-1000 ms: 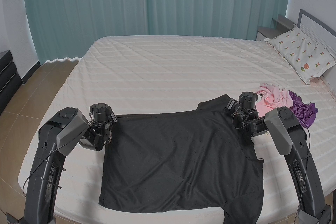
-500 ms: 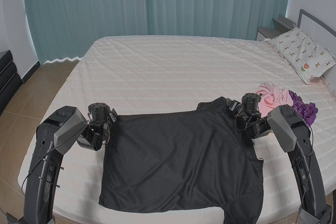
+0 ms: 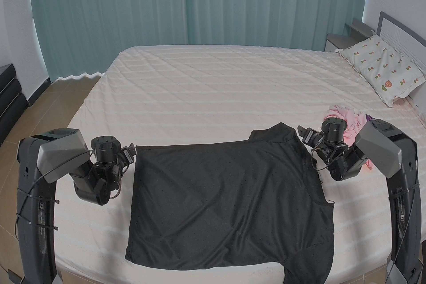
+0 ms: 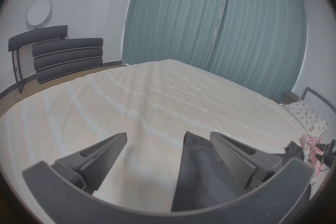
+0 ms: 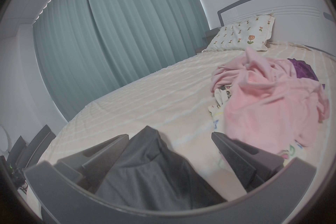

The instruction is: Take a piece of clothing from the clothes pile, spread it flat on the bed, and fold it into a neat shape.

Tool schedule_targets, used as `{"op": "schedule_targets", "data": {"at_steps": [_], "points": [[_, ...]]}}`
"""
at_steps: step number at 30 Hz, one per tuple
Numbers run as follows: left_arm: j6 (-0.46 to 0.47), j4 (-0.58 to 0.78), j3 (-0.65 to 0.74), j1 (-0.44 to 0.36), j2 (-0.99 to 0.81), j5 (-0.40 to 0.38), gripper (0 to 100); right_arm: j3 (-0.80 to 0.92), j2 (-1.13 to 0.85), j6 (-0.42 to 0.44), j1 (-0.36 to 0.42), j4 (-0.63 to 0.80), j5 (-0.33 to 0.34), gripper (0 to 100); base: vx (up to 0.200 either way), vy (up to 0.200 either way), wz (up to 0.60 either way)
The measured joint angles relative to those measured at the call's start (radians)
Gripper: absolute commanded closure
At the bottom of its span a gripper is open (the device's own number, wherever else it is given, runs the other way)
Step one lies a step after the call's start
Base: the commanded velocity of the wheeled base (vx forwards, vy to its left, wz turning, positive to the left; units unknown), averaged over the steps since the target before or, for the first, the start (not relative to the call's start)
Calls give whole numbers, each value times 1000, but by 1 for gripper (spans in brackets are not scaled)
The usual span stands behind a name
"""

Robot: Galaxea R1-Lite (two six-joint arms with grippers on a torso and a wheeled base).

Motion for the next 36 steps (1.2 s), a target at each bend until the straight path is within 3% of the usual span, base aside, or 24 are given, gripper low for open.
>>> {"op": "schedule_targets", "data": {"at_steps": [10,18,25,32,36], "points": [[-53,-288,474,-28,-163,-31,0,485,-228,11,23,-103,57,0,0,0,0],[-292,-383,779,-134,-254,-37,0,854,-369,58,36,-297,84,0,-50,0,0],[-452,-401,911,-246,-285,-41,0,1125,-432,174,49,-469,98,0,-200,0,0],[-548,-401,972,-300,-257,-70,0,1298,-452,407,70,-555,184,0,-200,0,0],[-587,-401,991,-311,-237,-113,0,1333,-436,438,81,-558,213,0,-100,0,0]]}}
